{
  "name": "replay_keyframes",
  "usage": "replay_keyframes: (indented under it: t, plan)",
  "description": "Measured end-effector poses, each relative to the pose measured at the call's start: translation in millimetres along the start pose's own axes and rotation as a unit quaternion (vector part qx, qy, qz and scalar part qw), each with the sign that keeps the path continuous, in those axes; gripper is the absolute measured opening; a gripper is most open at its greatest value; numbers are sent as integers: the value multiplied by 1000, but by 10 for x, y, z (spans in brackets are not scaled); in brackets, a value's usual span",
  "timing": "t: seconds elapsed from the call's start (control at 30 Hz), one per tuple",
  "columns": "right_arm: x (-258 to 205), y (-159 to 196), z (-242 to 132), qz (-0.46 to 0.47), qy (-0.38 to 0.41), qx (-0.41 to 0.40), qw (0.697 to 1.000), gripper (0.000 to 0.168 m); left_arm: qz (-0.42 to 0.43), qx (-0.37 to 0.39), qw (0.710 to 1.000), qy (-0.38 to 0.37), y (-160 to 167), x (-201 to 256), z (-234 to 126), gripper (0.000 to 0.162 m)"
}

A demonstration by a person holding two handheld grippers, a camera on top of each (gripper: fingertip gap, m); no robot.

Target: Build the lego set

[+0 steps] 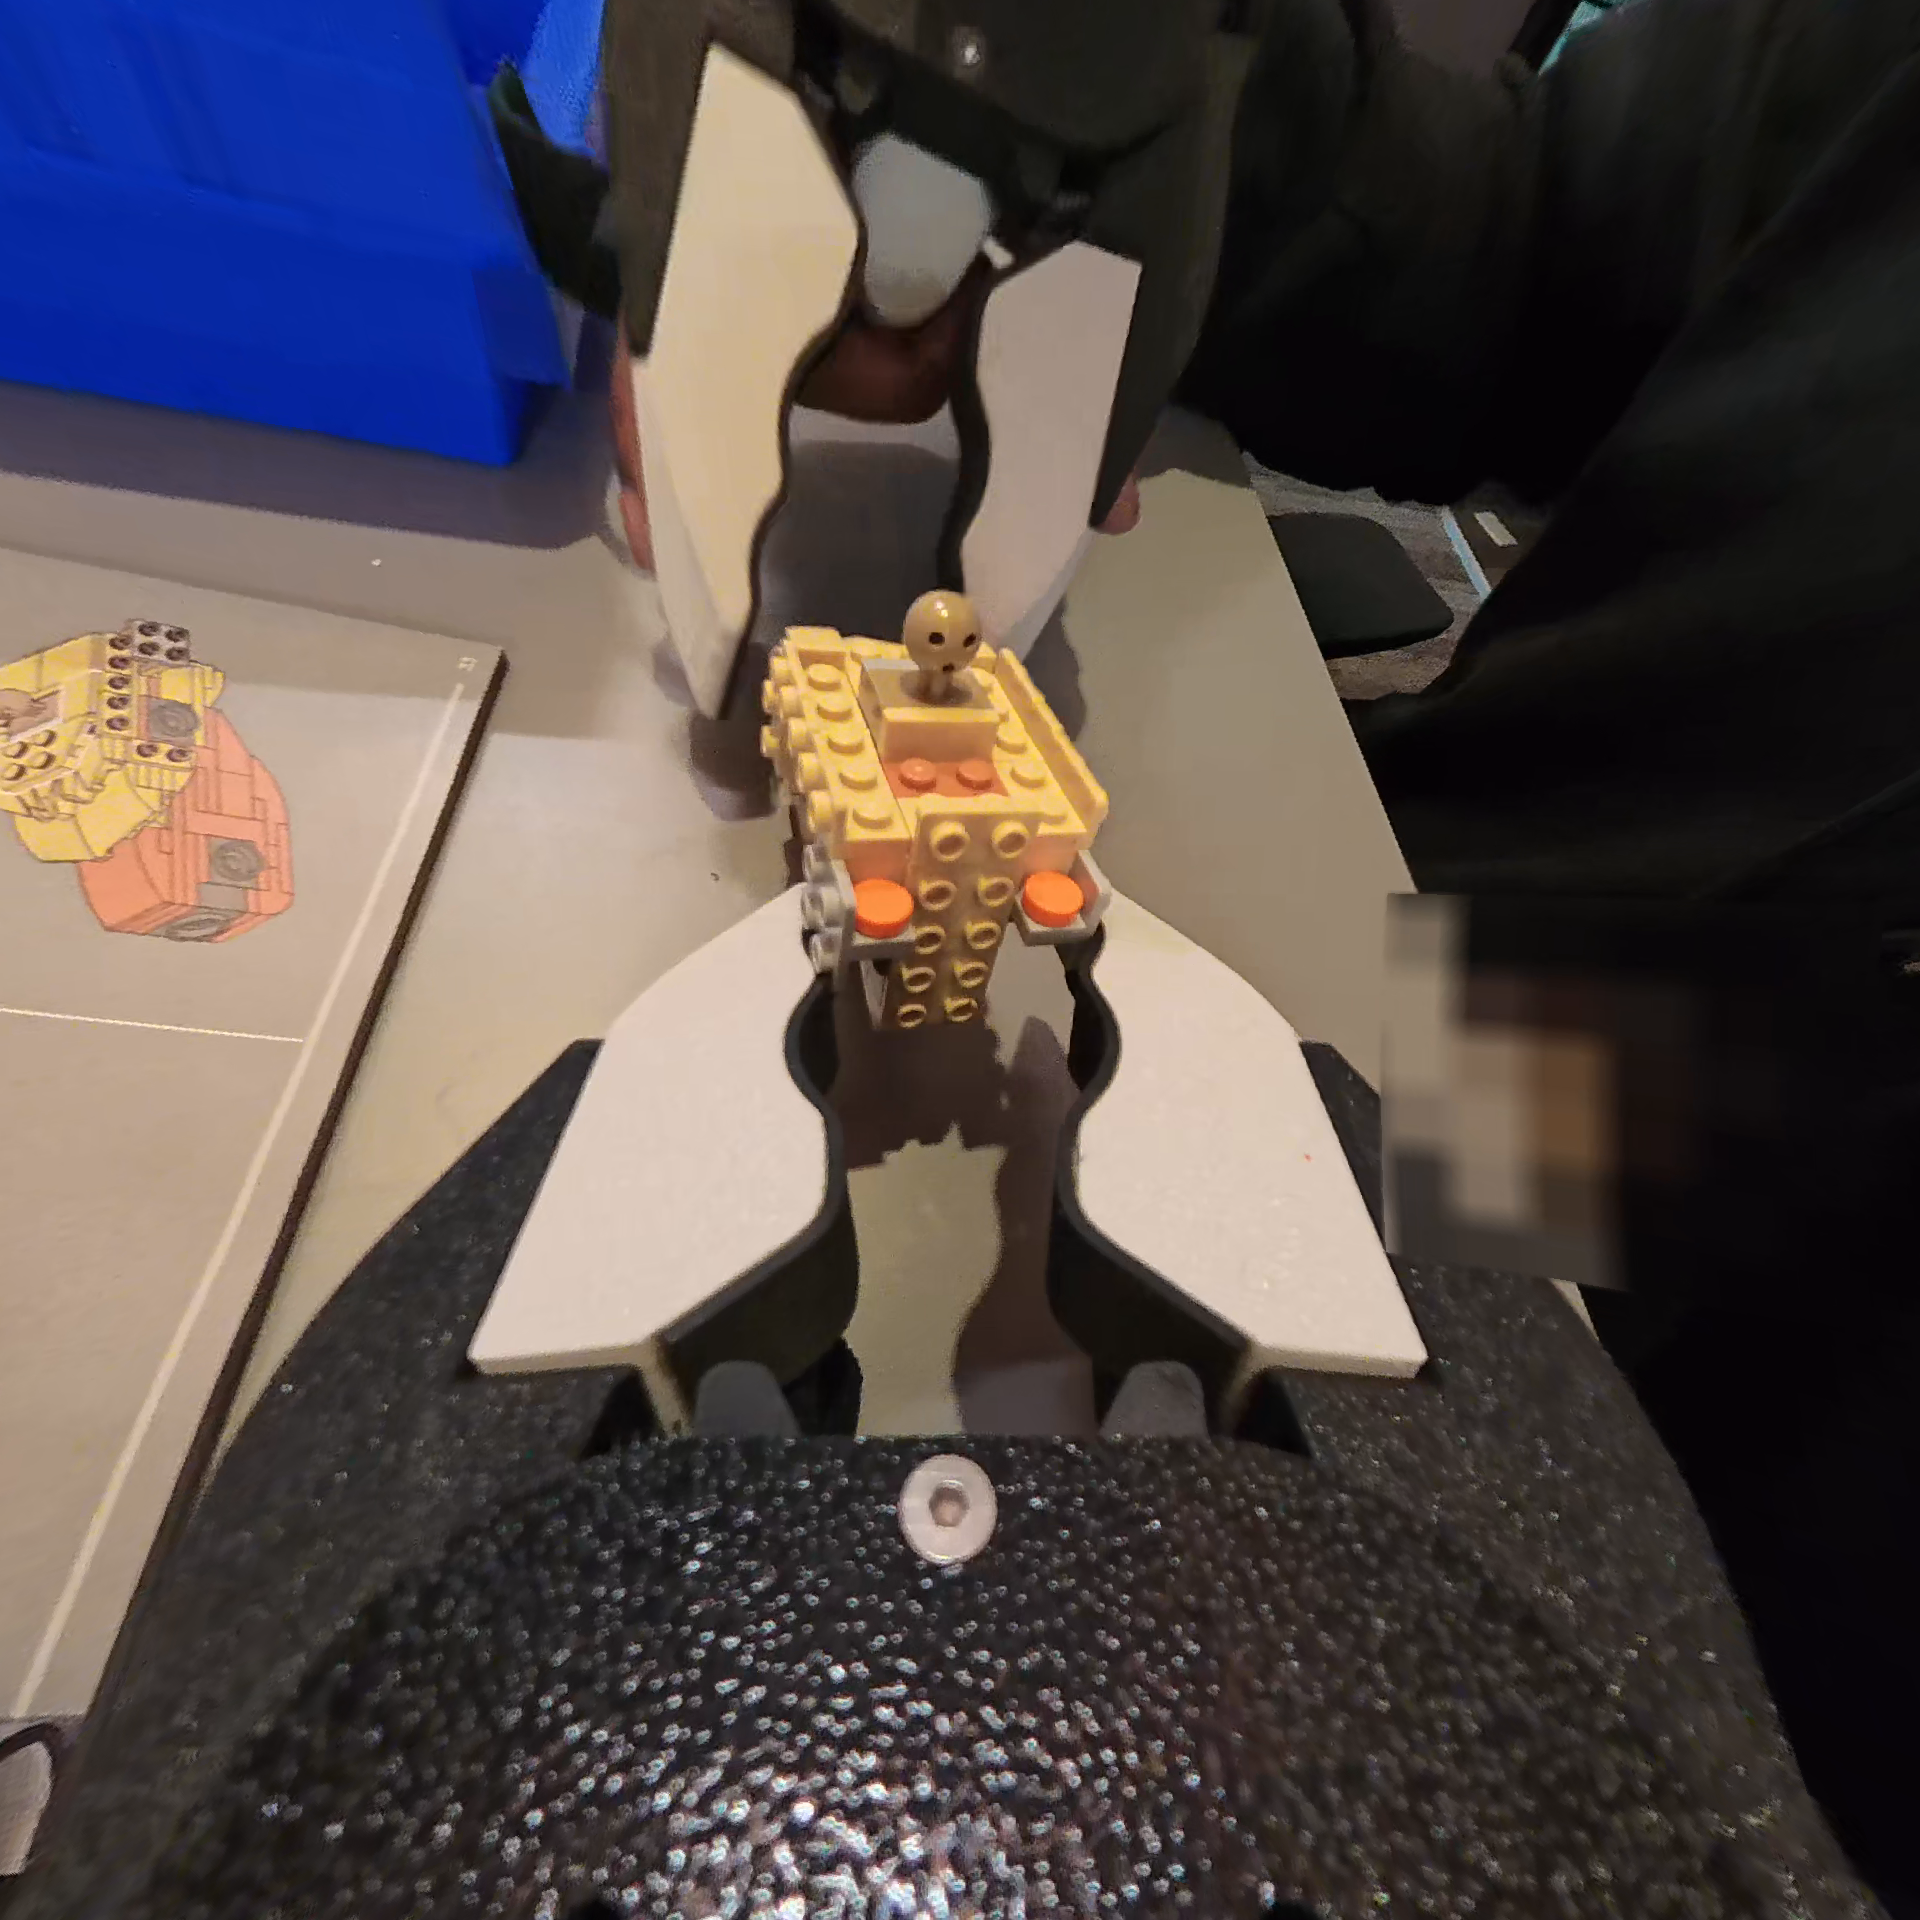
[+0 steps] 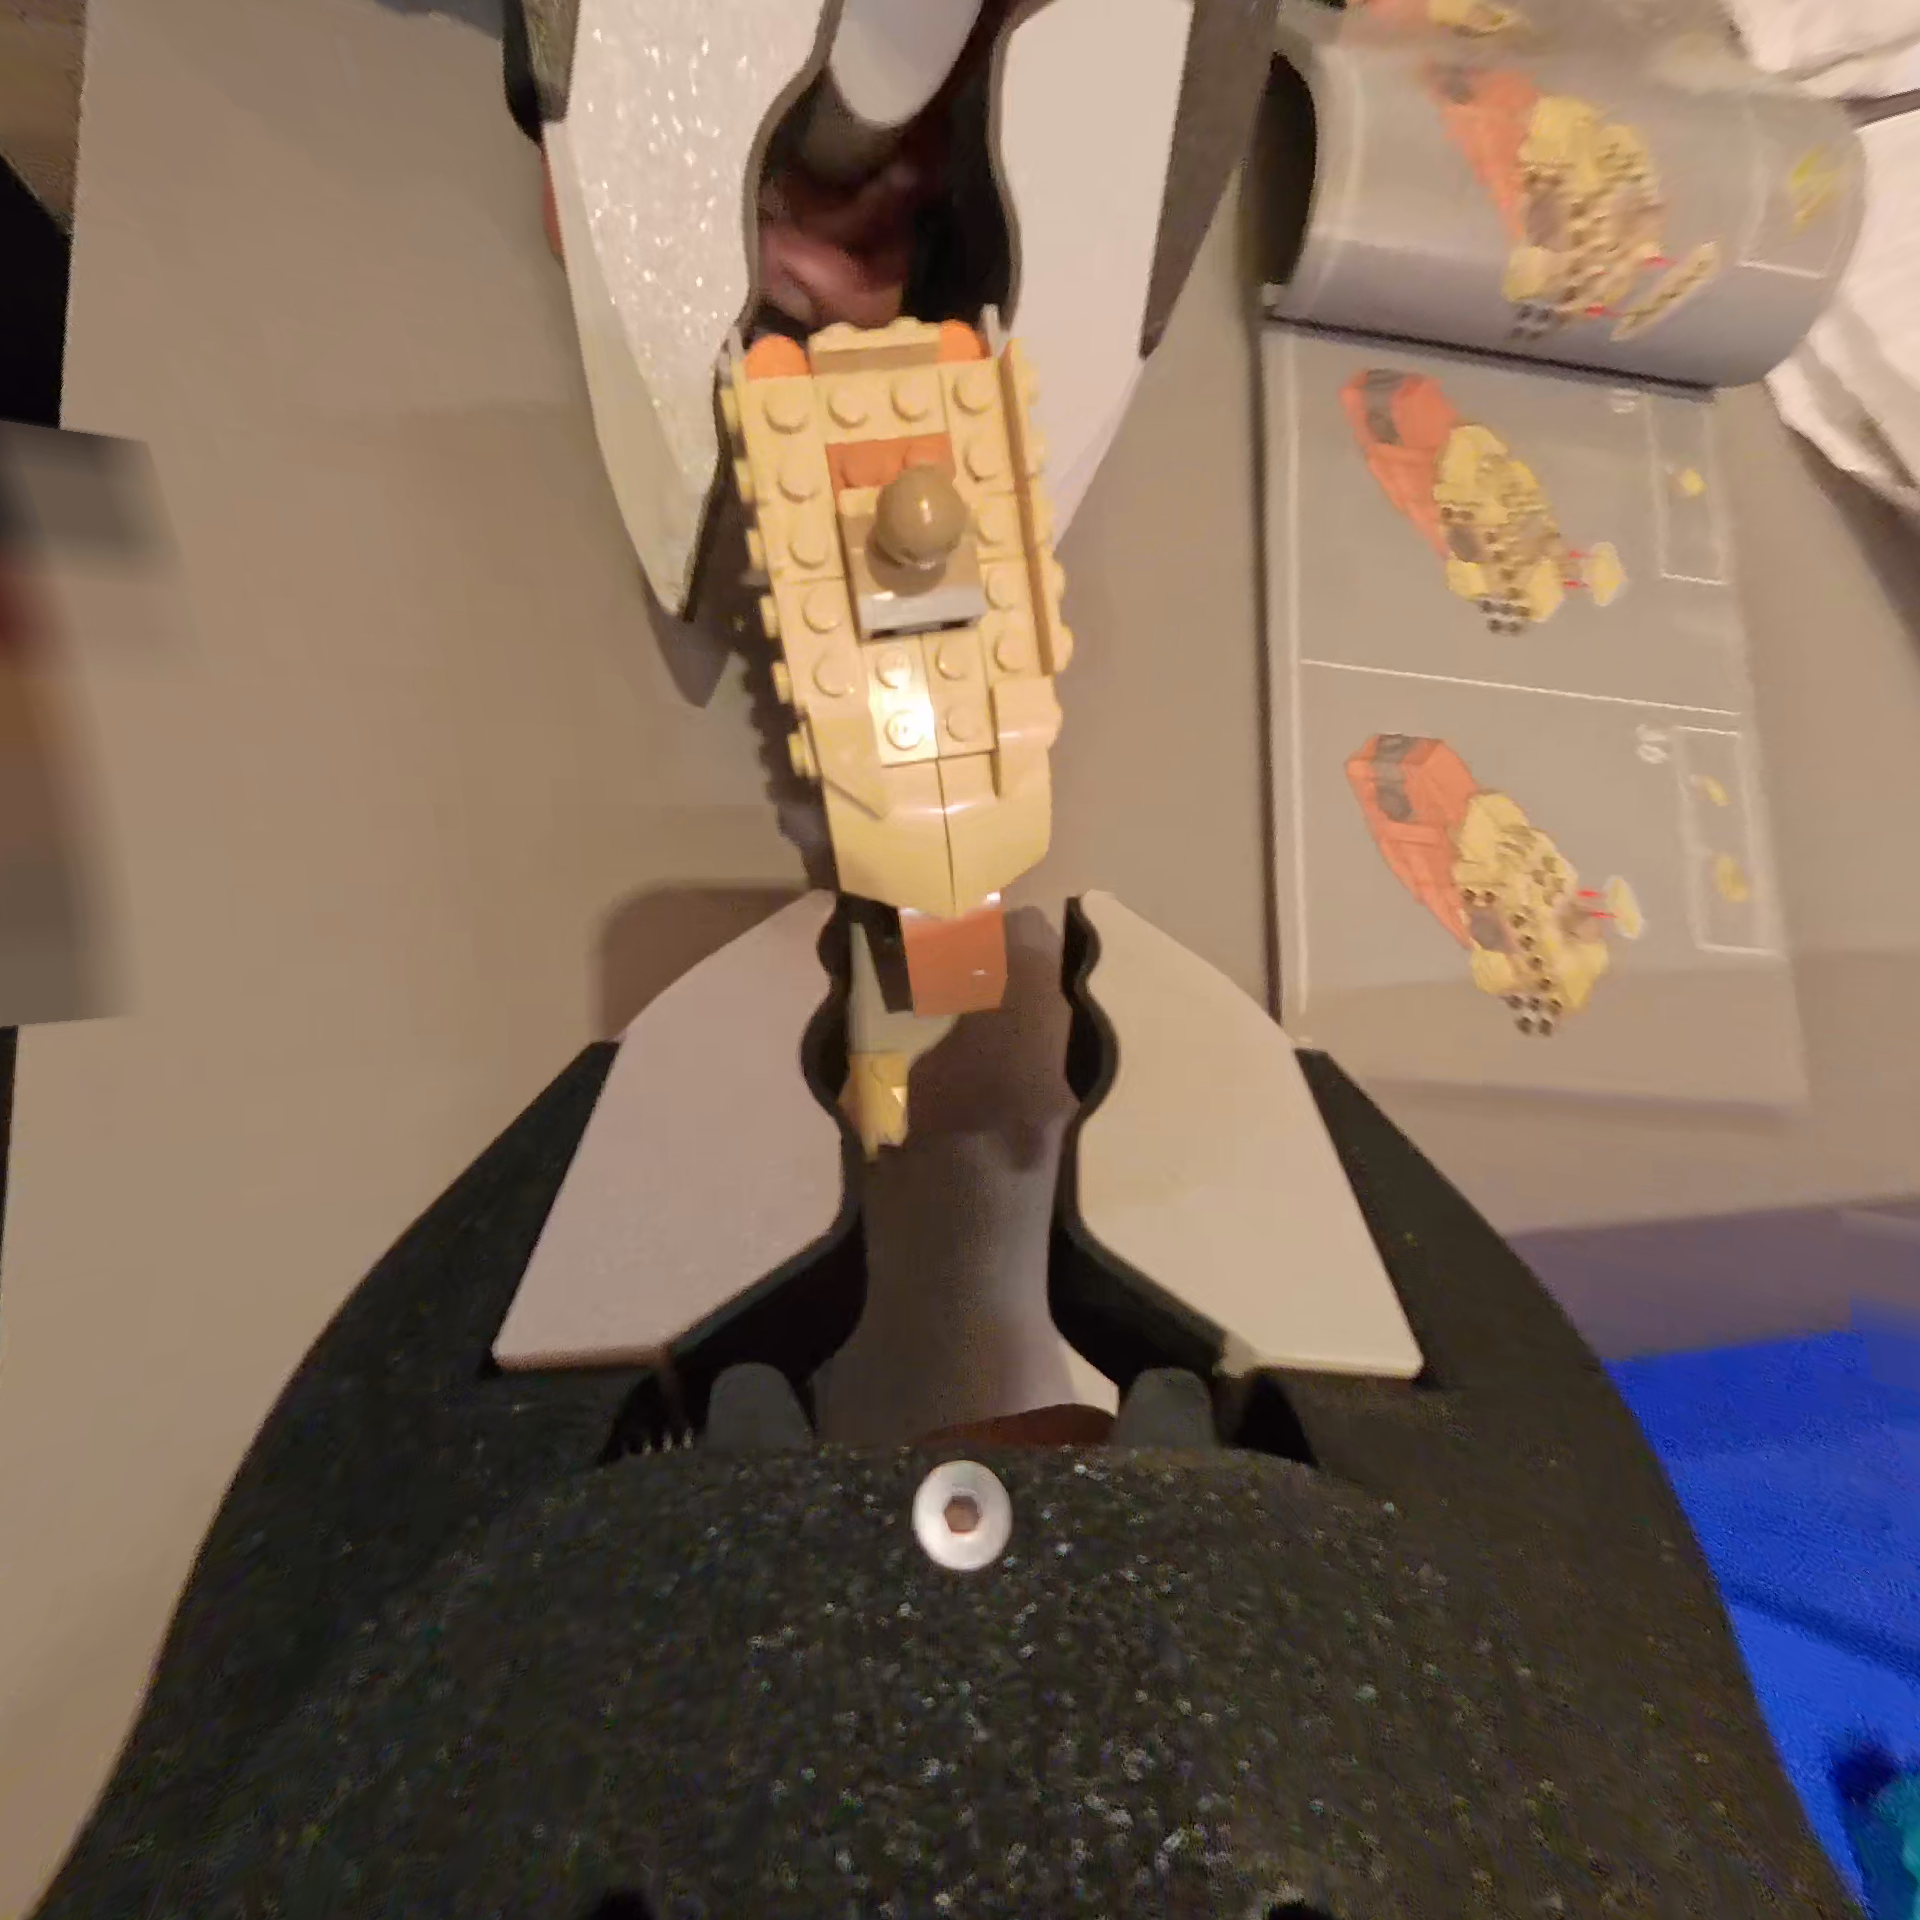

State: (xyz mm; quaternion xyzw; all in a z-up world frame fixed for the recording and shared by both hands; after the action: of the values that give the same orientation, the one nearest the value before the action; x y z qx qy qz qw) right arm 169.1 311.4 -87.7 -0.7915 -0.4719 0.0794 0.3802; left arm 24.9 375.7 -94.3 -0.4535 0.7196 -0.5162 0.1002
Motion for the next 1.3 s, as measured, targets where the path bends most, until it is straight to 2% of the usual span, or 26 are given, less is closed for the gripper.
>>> replay_keyframes:
  t: [0.03, 0.1, 0.37, 0.53, 0.7, 1.0, 1.3]
  plan:
    - [-12, -2, 35, 1, -12, -2, 1000, 28, 3, -1, 1000, -1, 1, 6, 2, 42]
    - [-27, -2, 57, 18, -29, 8, 999, 21, 15, 3, 1000, -4, 0, 22, -14, 41]
    - [46, 41, -59, 124, -48, 80, 988, 20, -3, 70, 997, -35, -36, -43, -156, 40]
    - [41, -16, -29, 151, -66, 73, 984, 20, 32, 75, 994, -74, -68, -42, -147, 37]
    - [23, -121, 7, 167, -78, 69, 980, 20, 71, 78, 988, -109, -96, -26, -133, 27]
    - [19, -247, -41, 156, -85, 87, 980, 20, 51, 86, 993, -70, -100, -15, -132, 31]
    - [-7, -389, -28, 113, -78, 60, 989, 20, 39, 118, 992, -34, -130, 21, -145, 24]
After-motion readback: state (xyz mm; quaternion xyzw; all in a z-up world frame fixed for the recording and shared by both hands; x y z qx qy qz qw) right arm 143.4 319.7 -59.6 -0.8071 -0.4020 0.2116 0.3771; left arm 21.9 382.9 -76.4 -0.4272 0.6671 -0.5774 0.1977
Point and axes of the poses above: each gripper's, where its closed fingertips meet, z out along the fingers, y out of its underside, x = y × z across the jaws, the point moved 8 cm from there along -z, back along the fingers, and after that the axes turned 9 degrees about y, right-handed, at the moved point
